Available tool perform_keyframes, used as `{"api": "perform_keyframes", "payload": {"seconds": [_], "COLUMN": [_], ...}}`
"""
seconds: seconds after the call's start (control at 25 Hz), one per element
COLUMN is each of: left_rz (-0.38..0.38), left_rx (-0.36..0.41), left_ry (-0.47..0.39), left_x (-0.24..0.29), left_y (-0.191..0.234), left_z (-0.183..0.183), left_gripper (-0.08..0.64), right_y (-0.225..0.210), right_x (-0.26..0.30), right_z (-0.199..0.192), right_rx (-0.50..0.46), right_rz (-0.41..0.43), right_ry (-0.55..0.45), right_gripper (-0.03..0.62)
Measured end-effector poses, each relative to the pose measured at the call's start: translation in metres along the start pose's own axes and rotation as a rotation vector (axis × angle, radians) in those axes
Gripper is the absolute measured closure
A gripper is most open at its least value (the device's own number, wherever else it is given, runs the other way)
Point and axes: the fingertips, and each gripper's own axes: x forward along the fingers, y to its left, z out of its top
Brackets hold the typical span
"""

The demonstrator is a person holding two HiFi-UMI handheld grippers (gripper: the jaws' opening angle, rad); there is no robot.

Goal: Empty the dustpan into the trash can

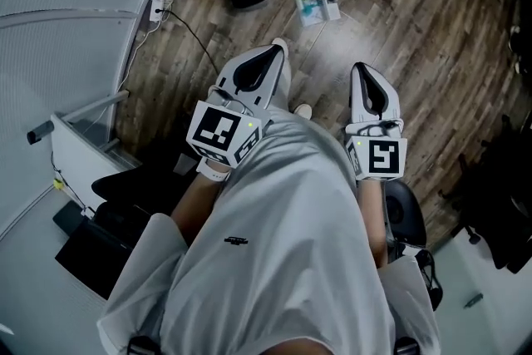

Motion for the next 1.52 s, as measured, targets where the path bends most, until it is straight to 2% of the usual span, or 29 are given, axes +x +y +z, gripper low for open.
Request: {"api": "perform_keyframes", "payload": {"seconds": [0.36,0.68,1.0,1.24,1.52], "left_rz": [-0.004,-0.067,-0.123,-0.169,-0.178], "left_rx": [-0.026,-0.001,0.006,0.028,0.005], "left_ry": [-0.042,-0.021,0.073,0.127,0.163], "left_x": [0.055,0.095,0.142,0.183,0.222], "left_y": [0.095,0.133,0.14,0.144,0.147], "left_z": [0.069,0.09,0.071,0.048,0.018], "left_gripper": [0.554,0.554,0.554,0.554,0.554], "right_y": [-0.029,-0.051,-0.086,-0.085,-0.111], "right_x": [0.107,0.149,0.176,0.205,0.219], "right_z": [0.058,0.069,0.054,0.032,-0.003], "right_rx": [-0.02,-0.022,0.01,-0.001,0.028], "right_rz": [-0.04,-0.097,-0.131,-0.057,-0.089], "right_ry": [0.016,0.034,0.068,0.111,0.175], "right_gripper": [0.58,0.58,0.58,0.58,0.58]}}
